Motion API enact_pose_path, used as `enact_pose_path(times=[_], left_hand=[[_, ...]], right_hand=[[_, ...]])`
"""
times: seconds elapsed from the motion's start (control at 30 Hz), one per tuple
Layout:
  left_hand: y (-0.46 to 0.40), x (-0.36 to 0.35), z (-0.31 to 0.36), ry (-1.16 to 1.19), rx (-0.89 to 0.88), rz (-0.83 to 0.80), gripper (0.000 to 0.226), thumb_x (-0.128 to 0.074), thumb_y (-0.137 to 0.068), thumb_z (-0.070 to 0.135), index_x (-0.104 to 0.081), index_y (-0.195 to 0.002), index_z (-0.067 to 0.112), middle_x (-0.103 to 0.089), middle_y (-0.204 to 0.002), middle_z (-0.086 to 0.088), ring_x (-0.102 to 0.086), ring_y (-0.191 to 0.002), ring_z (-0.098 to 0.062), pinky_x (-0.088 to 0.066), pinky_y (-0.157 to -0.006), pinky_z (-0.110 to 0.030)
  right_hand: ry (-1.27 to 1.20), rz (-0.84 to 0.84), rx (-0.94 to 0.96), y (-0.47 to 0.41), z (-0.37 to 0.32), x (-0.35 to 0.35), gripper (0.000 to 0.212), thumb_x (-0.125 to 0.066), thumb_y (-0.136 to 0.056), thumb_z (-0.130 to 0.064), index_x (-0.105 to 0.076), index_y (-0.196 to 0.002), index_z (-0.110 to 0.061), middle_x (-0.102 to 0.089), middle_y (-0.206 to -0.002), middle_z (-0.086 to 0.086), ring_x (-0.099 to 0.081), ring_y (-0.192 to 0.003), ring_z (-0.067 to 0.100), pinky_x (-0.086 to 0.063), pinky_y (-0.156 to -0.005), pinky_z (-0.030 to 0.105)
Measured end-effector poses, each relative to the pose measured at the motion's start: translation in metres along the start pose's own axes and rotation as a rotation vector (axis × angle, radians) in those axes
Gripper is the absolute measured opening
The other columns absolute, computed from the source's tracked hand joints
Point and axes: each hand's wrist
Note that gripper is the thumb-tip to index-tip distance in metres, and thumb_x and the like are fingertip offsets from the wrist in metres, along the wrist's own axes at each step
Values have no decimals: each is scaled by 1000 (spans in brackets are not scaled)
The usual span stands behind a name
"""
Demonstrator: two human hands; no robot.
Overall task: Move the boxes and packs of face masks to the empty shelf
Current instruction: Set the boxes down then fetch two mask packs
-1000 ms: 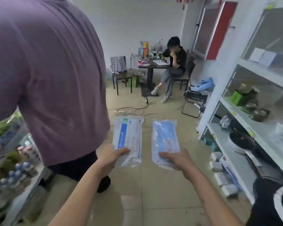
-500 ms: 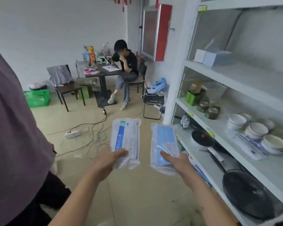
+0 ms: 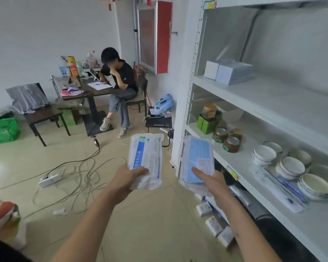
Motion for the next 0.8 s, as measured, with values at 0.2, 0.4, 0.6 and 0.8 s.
enact_pose_path(times=[0.2,0.4,0.6,0.8], left_hand=[[-102,-3,26,2,-30,-44,45,-74,-71,17,-69,-115,9,-78,-104,-14,-76,-92,-34,-59,-74,-40],[-223,-27,72,-1,-49,-137,29,-75,-81,9,-70,-109,11,-80,-93,-9,-77,-77,-24,-58,-58,-30],[-333,-70,121,-16,-26,-332,50,-80,-72,17,-66,-120,11,-77,-109,-13,-76,-95,-32,-59,-70,-37],[-427,-130,133,58,-1,-507,57,-81,-74,16,-61,-126,10,-76,-113,-13,-76,-95,-30,-61,-68,-34]], right_hand=[[-58,183,73,-93,-29,-6,33,-88,-74,-30,-70,-99,-20,-76,-95,0,-71,-88,19,-52,-57,24],[-95,266,94,-187,-77,-11,29,-90,-71,-29,-69,-90,-24,-76,-82,-12,-71,-70,5,-51,-48,16],[-133,367,129,-260,-122,3,34,-91,-70,-30,-73,-98,-23,-79,-90,-8,-73,-87,15,-58,-73,32],[-137,492,213,-316,-172,49,33,-89,-69,-36,-75,-96,-24,-78,-87,-11,-73,-73,5,-54,-54,20]])
Point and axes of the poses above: each hand's wrist, its own y-axis away from the middle knuckle, its own x-axis out of the back of the hand, z = x × y
